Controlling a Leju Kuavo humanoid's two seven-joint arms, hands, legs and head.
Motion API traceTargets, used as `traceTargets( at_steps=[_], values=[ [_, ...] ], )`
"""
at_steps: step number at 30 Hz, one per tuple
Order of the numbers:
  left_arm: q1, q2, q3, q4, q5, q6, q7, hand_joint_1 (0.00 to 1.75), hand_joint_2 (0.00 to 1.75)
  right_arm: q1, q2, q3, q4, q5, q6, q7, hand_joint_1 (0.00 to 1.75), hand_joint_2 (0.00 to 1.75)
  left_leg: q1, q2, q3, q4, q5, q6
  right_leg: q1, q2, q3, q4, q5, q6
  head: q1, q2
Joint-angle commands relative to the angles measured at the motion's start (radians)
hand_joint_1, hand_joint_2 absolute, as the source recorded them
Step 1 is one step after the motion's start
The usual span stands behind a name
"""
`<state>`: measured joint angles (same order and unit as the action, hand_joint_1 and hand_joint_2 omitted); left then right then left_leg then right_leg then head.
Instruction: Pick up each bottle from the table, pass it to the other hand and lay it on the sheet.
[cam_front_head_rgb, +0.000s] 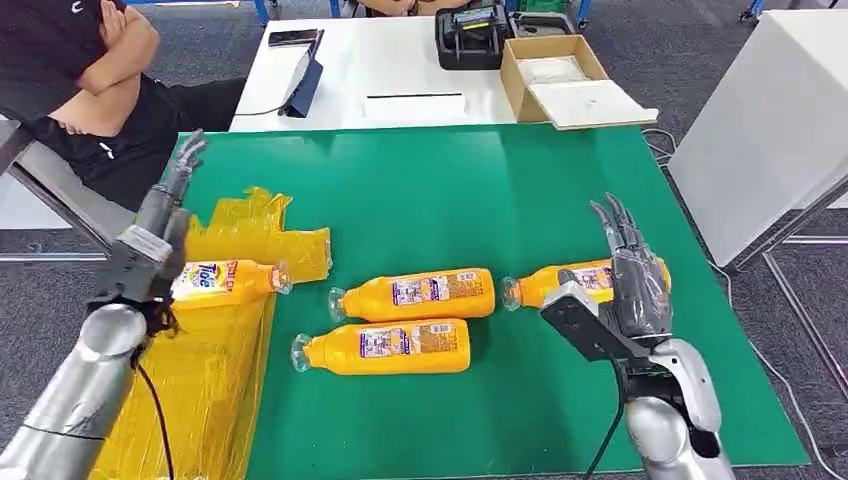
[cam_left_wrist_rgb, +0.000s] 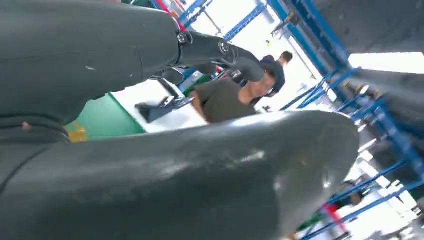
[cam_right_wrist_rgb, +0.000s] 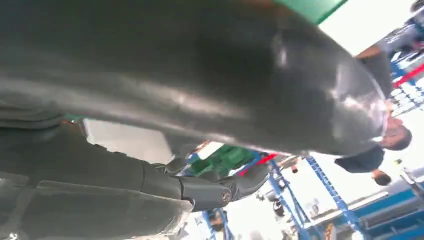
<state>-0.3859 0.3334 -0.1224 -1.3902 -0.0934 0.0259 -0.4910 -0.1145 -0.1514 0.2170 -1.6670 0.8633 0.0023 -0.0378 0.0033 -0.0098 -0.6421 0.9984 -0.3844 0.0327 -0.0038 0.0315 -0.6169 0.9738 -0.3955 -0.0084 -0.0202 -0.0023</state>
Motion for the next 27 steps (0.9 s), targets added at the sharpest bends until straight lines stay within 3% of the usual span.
traceTargets(
  at_steps=[1,5,10,14,16,17,24,27],
  values=[
    [0.020,-0.021,0.107,-0.034,0.031,-0.030,-0.010,0.00,0.00,-0.009,0.009,-0.045,0.048,0.033,0.018,0.013,0.00,1.75,0.000,0.000,0.002,0.000,0.000,-0.001,0.000,-0.002,0.002,-0.001,0.000,0.000,0.000,0.000],
    [0.030,-0.009,0.165,0.073,0.111,-0.100,-0.021,0.00,0.00,0.015,-0.072,-0.085,0.101,0.037,0.017,0.000,0.00,1.75,-0.001,0.000,0.003,-0.001,-0.001,-0.001,0.000,-0.002,0.004,-0.002,-0.001,0.000,0.000,0.000],
    [-0.053,-0.053,0.146,0.138,0.089,-0.101,-0.013,0.00,0.00,-0.058,-0.153,-0.128,0.193,0.071,0.047,-0.035,0.00,1.75,-0.001,-0.003,0.002,0.000,0.000,-0.001,-0.001,-0.007,0.004,-0.001,-0.001,0.001,0.000,0.000],
    [-0.184,-0.087,0.071,0.238,0.092,-0.110,0.010,0.00,0.00,0.056,-0.272,-0.233,0.138,0.056,0.109,-0.050,0.00,1.75,-0.002,-0.008,0.000,0.001,0.001,-0.001,-0.002,-0.011,0.003,0.000,-0.002,0.001,0.000,0.000],
    [-0.209,-0.084,0.060,0.259,0.096,-0.092,0.017,0.00,0.00,0.060,-0.339,-0.249,0.165,0.030,0.138,-0.083,0.00,1.75,-0.002,-0.013,-0.001,0.002,0.002,0.000,-0.002,-0.016,0.003,0.000,-0.003,0.001,0.000,0.000],
    [-0.205,-0.078,0.061,0.259,0.098,-0.090,0.015,0.00,0.00,0.056,-0.351,-0.257,0.177,0.021,0.141,-0.093,0.00,1.75,-0.003,-0.017,0.000,0.003,0.002,0.000,-0.002,-0.020,0.004,0.000,-0.004,0.002,0.000,0.000],
    [-0.184,-0.067,0.064,0.246,0.107,-0.088,0.008,0.00,0.00,0.039,-0.340,-0.240,0.185,0.022,0.143,-0.095,0.00,1.75,-0.003,-0.004,-0.001,0.002,0.001,0.002,-0.003,-0.006,0.001,-0.001,0.000,0.001,0.000,0.000],
    [-0.160,-0.060,0.070,0.241,0.116,-0.079,-0.007,0.00,0.00,-0.004,-0.400,-0.194,0.244,0.014,0.164,-0.089,0.00,1.75,-0.003,-0.004,0.001,0.002,0.000,0.002,-0.004,-0.007,0.003,-0.001,-0.002,0.001,0.000,0.000]
  ],
)
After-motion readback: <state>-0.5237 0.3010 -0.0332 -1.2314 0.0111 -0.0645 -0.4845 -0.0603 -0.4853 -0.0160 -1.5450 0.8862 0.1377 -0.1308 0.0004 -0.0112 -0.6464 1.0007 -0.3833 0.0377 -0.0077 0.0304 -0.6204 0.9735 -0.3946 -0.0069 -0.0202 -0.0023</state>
